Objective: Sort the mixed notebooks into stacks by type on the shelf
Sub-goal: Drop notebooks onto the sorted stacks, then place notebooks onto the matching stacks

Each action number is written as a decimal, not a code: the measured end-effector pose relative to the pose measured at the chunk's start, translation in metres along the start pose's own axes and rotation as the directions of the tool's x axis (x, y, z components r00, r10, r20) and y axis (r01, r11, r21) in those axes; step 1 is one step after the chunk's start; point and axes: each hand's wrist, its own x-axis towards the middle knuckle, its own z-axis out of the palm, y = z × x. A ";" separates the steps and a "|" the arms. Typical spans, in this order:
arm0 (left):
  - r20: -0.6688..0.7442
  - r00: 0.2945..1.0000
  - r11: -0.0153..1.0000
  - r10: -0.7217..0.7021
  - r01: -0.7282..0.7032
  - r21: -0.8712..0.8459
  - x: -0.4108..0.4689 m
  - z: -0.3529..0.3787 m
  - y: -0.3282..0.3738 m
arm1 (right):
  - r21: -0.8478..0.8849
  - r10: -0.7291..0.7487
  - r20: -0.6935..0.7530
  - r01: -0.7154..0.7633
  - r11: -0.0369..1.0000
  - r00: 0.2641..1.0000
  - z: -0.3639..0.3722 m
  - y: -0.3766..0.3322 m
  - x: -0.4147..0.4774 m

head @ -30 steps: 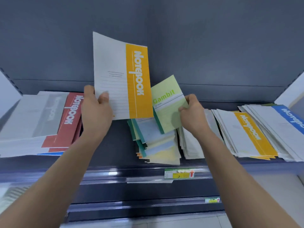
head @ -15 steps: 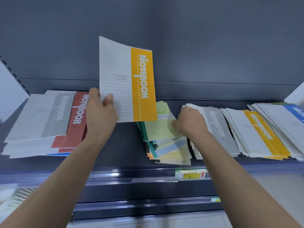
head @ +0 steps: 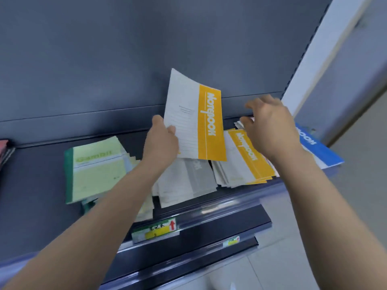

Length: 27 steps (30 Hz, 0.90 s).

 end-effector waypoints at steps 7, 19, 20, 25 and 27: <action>0.183 0.945 0.959 -0.271 0.281 -0.028 0.001 0.121 0.039 | -0.018 0.045 0.064 -0.044 0.999 0.997 0.000 0.111 0.007; 0.122 0.937 0.810 -0.328 0.213 0.546 -0.012 0.165 0.030 | 0.214 -0.237 0.160 0.201 0.956 0.958 0.025 0.129 0.033; 0.112 0.948 0.736 -0.298 0.154 0.659 -0.012 0.164 0.031 | 0.231 -0.251 0.155 0.212 0.950 0.955 0.025 0.128 0.034; 0.112 0.986 0.601 -0.120 -0.017 0.799 -0.016 0.140 0.052 | 0.299 -0.306 0.108 0.263 0.917 0.946 0.018 0.110 0.039; 0.057 0.998 0.632 -0.015 -0.035 0.774 -0.022 0.116 0.063 | 0.309 -0.342 0.081 0.303 0.901 0.936 0.012 0.094 0.040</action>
